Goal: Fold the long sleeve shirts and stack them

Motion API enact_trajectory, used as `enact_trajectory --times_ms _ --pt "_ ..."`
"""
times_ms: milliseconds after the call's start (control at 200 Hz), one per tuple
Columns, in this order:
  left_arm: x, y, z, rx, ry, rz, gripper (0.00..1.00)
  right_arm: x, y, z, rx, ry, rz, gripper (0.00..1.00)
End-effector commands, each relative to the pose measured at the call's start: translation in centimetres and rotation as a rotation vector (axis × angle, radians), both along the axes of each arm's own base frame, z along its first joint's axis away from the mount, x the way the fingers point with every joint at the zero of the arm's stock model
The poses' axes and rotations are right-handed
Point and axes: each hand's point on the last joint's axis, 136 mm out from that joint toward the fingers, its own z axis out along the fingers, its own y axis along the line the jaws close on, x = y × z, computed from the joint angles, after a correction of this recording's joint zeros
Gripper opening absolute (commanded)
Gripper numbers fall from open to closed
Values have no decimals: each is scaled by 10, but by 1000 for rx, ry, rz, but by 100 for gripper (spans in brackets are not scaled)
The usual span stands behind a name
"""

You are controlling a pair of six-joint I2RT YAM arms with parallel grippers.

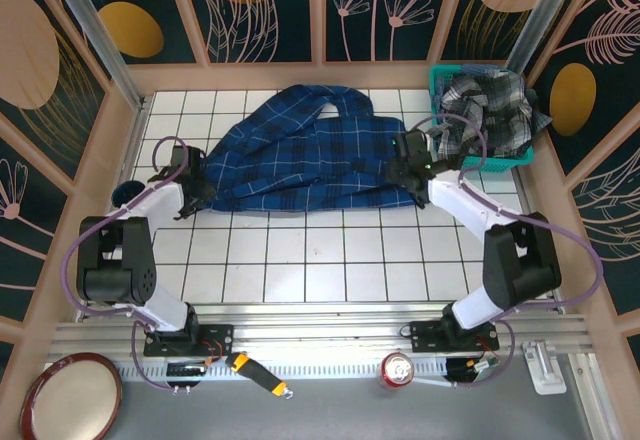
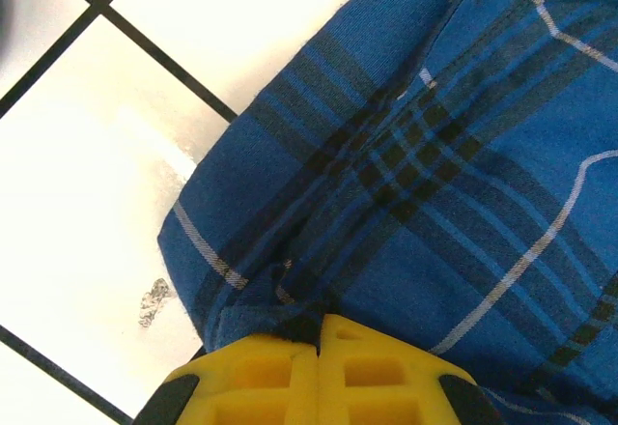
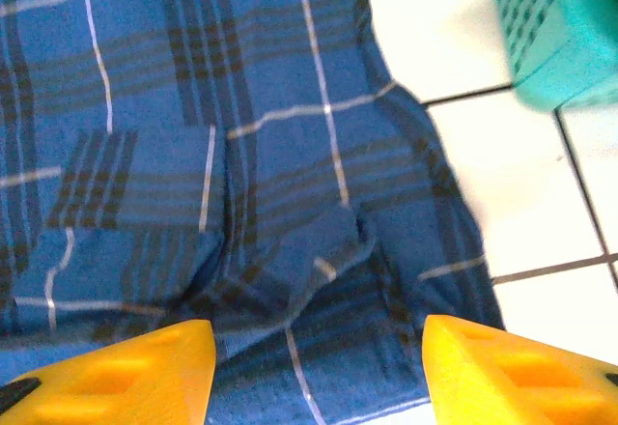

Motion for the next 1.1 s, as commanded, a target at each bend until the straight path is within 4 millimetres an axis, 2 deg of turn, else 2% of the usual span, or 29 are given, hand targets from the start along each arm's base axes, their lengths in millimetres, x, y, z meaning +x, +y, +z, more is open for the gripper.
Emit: enact_trajectory --times_ms 0,150,265,335,400,475,546,711,826,901,956,1016,1096 --pt "-2 13 2 32 2 39 0 -13 5 -37 -9 81 54 61" --pt "-2 20 7 42 -6 52 0 -27 11 -42 16 50 114 65" --pt "-2 20 4 39 -2 51 0 -33 4 -67 -12 98 111 67" --pt "-2 21 4 44 0 53 0 -36 -3 -81 -38 132 92 62" --pt "-3 23 4 48 1 56 0 -39 -10 -87 -51 150 59 49" --pt "-4 26 6 50 -1 62 0 -42 -18 -83 -53 152 6 18" --pt "-4 28 10 53 -7 67 0 -49 -21 -73 -36 156 -25 0" --pt "-5 32 23 71 -23 72 0 -76 -27 -41 -12 162 -64 0" --pt "-7 36 28 88 -28 82 0 -95 -37 -34 2 174 -111 0" --pt "-11 40 27 106 -14 90 0 -112 -51 -42 -5 217 -186 0" --pt "-14 42 24 113 -5 94 0 -128 -58 -55 0 262 -238 0" --pt "-18 44 18 120 8 104 0 -146 -58 -72 22 320 -269 0" --pt "-22 44 10 117 28 101 0 -157 -51 -87 60 362 -289 0"
